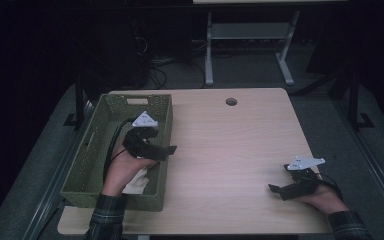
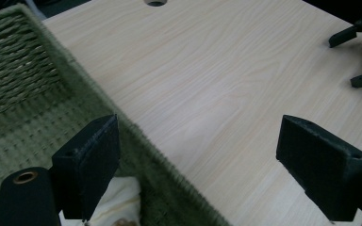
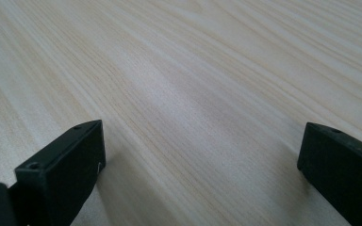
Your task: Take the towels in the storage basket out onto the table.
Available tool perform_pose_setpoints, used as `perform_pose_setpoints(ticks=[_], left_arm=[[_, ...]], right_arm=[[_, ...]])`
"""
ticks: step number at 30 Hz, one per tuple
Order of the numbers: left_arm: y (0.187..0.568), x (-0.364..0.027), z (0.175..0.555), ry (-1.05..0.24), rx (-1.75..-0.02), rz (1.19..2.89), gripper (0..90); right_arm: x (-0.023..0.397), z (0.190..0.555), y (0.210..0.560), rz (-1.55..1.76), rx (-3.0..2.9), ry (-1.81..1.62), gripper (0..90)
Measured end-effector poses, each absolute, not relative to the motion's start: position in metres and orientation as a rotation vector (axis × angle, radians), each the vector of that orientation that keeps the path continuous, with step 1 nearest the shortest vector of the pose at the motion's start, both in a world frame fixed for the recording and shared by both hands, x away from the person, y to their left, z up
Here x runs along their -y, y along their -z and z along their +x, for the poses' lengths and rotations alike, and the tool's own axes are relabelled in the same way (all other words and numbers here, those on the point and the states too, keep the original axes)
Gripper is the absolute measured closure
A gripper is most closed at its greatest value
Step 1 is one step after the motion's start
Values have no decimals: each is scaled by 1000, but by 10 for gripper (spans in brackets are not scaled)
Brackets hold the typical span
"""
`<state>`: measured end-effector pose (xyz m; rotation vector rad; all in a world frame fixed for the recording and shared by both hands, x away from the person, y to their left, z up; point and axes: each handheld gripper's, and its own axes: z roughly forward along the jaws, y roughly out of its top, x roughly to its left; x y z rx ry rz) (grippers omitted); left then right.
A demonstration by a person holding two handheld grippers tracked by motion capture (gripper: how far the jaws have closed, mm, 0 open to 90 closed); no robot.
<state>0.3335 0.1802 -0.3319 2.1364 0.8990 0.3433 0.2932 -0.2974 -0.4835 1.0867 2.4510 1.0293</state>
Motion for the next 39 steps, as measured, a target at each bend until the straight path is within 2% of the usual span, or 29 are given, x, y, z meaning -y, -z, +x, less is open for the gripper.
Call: perform_pose_setpoints(ticks=[18, 39], left_arm=[[336, -231, 333, -429, -1044, 2100, 144], [390, -265, 350, -410, -1202, 2165, 130]], right_arm=[[297, 293, 483, 1087, -2451, -1029, 10], [297, 293, 483, 1088, -2451, -1029, 10]])
